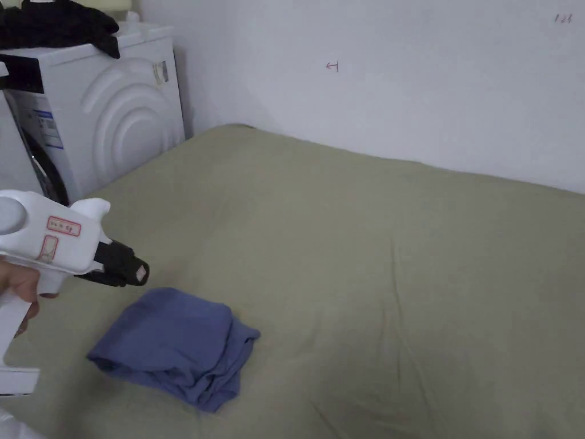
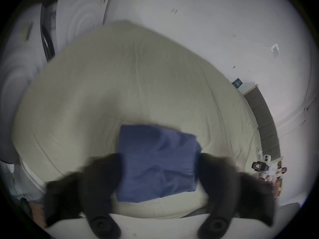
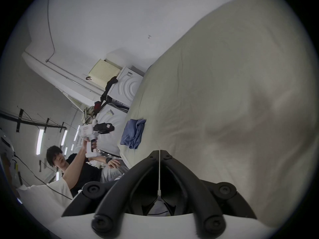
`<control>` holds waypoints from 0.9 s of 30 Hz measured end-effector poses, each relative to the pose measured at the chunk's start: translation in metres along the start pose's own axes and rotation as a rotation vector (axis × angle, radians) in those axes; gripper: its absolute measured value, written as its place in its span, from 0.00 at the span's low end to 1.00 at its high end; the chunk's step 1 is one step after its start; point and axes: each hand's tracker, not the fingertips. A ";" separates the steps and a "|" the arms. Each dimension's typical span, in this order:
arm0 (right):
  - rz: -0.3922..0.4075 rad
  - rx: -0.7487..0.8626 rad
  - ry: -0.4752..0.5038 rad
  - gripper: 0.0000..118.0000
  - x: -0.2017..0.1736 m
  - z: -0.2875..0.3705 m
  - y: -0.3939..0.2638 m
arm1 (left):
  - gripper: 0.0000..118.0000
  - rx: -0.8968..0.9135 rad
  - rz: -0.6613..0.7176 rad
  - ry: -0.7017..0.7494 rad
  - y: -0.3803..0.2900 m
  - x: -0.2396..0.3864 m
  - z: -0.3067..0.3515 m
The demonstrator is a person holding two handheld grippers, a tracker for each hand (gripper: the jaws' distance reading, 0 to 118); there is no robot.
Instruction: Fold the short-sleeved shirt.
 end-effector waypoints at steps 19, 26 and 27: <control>0.672 0.641 -0.845 0.02 -0.139 0.103 -0.004 | 0.00 0.658 -0.328 0.022 -0.112 0.375 0.047; 0.640 0.718 -0.804 0.02 -0.140 0.121 -0.009 | 0.00 0.693 -0.347 0.035 -0.126 0.394 0.047; 0.641 0.719 -0.798 0.02 -0.138 0.122 -0.009 | 0.00 0.690 -0.340 0.038 -0.126 0.394 0.046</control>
